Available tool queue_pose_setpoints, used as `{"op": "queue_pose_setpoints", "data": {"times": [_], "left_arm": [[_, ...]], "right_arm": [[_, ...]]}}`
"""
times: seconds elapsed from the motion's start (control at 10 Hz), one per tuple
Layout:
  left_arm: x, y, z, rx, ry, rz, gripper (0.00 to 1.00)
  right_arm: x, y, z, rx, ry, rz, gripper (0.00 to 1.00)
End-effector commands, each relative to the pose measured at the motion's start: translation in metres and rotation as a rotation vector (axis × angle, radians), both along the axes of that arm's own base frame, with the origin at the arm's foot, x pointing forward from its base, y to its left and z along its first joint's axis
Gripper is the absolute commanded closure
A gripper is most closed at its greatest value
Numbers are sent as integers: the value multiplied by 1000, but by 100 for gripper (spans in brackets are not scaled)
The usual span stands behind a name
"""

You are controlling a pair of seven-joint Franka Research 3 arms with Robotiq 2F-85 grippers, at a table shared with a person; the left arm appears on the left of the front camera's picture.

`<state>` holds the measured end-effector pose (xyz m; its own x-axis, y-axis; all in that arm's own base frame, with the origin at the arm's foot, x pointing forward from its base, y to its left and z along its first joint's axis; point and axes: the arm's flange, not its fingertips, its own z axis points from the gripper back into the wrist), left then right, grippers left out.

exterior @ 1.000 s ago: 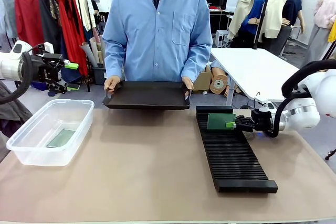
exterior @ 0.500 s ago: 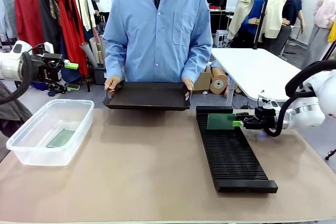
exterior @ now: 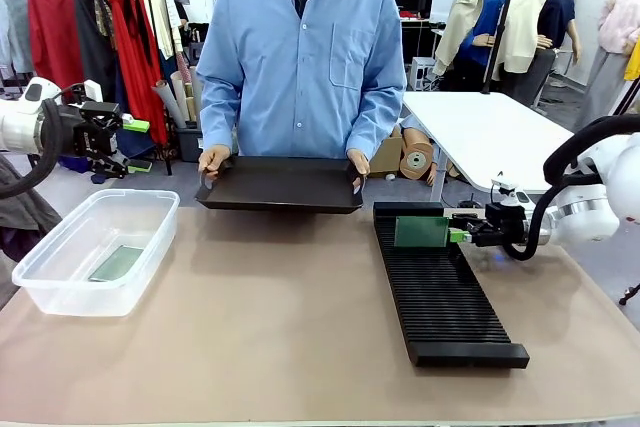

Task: Sort PCBs into racks and boxes based on the side picked up.
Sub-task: If the short side of the Blank PCB is picked up, insert it into the PCB Rack ; if the long side is picked up, place it in the Organizing box.

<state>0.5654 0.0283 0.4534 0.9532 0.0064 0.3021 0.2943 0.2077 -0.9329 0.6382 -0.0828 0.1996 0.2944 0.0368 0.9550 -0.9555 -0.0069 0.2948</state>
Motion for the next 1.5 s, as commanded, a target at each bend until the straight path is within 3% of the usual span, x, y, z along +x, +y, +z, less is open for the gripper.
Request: {"op": "queue_pose_setpoints", "data": {"times": [0.0,1.4], "left_arm": [[-1,1,2,1,-4,3,0],[-1,1,2,1,-4,3,0]], "right_arm": [[0,1,1,0,-6,1,0],[0,1,1,0,-6,1,0]]}}
